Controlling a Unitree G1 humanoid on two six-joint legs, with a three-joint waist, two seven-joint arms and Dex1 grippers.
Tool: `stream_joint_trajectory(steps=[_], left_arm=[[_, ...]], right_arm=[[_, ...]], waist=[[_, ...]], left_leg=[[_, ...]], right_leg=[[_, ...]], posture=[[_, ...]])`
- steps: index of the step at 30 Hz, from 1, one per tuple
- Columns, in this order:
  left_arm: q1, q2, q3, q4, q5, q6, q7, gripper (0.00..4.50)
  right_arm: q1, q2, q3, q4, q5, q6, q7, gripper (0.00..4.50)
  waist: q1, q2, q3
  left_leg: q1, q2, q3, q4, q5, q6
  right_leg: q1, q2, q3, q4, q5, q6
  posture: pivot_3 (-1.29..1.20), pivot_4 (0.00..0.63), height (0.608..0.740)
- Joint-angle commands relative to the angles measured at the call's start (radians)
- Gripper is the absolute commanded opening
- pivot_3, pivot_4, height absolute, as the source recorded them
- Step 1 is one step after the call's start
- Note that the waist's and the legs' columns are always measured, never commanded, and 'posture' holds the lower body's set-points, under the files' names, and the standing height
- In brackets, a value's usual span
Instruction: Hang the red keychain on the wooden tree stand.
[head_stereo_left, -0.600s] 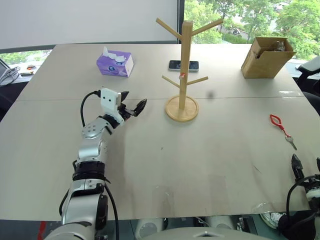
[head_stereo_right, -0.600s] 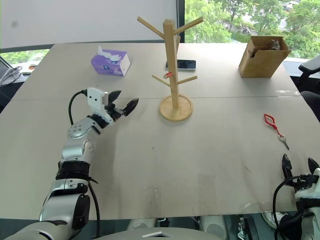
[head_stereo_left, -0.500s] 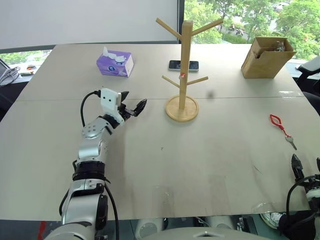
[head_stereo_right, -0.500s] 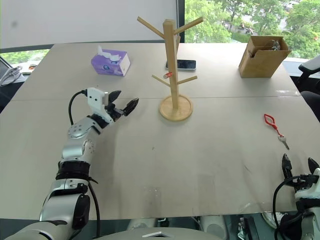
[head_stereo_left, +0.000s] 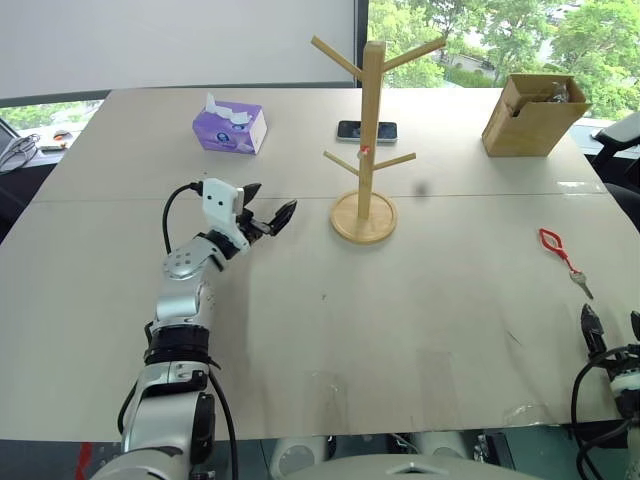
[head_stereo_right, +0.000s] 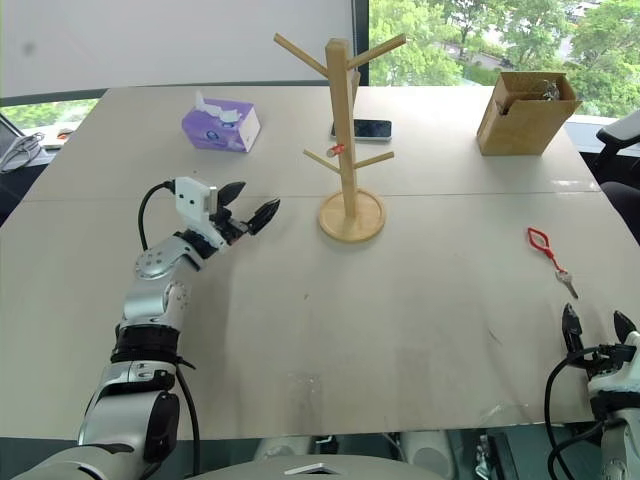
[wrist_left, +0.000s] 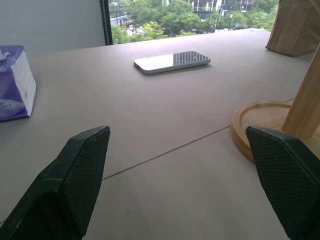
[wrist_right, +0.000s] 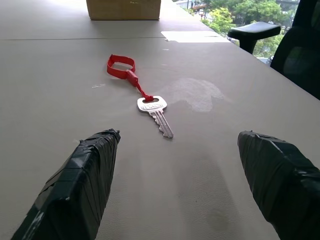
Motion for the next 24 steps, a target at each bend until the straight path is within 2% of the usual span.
stream_joint_trajectory(steps=[1, 5, 9, 14, 18, 24], left_arm=[[0.010, 0.001, 0.007, -0.082, -0.047, 0.008, -0.038, 4.50], [0.066, -0.011, -0.034, -0.230, -0.107, 0.041, -0.121, 4.50], [0.170, -0.014, -0.151, -0.455, -0.166, 0.103, -0.235, 4.50], [0.263, 0.031, -0.242, -0.609, -0.199, 0.094, -0.372, 4.50], [0.304, 0.051, -0.288, -0.649, -0.227, 0.080, -0.469, 4.50], [0.308, 0.041, -0.337, -0.585, -0.160, -0.041, -0.526, 4.50]], right_arm=[[-0.004, -0.022, -0.007, -0.002, 0.010, -0.007, 0.018, 4.07], [-0.026, -0.085, 0.016, -0.039, 0.037, 0.079, 0.071, 4.07], [-0.091, -0.184, 0.054, -0.052, 0.070, 0.206, 0.129, 4.07], [-0.245, -0.292, 0.085, 0.011, 0.071, 0.329, 0.151, 4.07], [-0.364, -0.349, 0.107, 0.103, 0.067, 0.407, 0.176, 4.07], [-0.457, -0.360, 0.147, 0.230, 0.039, 0.443, 0.200, 4.07]], waist=[[-0.001, 0.000, 0.000], [-0.002, 0.000, 0.000], [-0.002, 0.001, -0.001], [-0.005, 0.003, -0.002], [-0.001, 0.004, -0.002], [0.004, 0.004, -0.002]], left_leg=[[0.000, 0.000, 0.000, 0.000, 0.000, 0.000], [0.000, 0.000, 0.001, 0.000, 0.000, 0.000], [0.000, 0.000, 0.001, 0.001, 0.000, 0.000], [0.001, 0.000, 0.001, 0.001, 0.000, 0.000], [0.001, -0.001, 0.001, 0.001, 0.000, 0.000], [0.000, -0.002, 0.000, 0.001, 0.000, 0.001]], right_leg=[[0.000, 0.000, 0.000, 0.000, 0.000, 0.000], [0.000, 0.000, 0.001, 0.000, 0.000, 0.000], [0.000, 0.000, 0.001, 0.000, 0.000, 0.000], [0.000, 0.001, 0.002, 0.000, 0.000, 0.000], [0.000, 0.002, 0.001, 0.000, 0.000, 0.000], [0.001, 0.001, 0.001, -0.001, 0.000, 0.000]], posture=[[0.00, 0.150, 0.740], [0.00, 0.150, 0.740], [0.00, 0.150, 0.740], [0.00, 0.150, 0.740], [0.00, 0.150, 0.740], [0.00, 0.150, 0.740]])
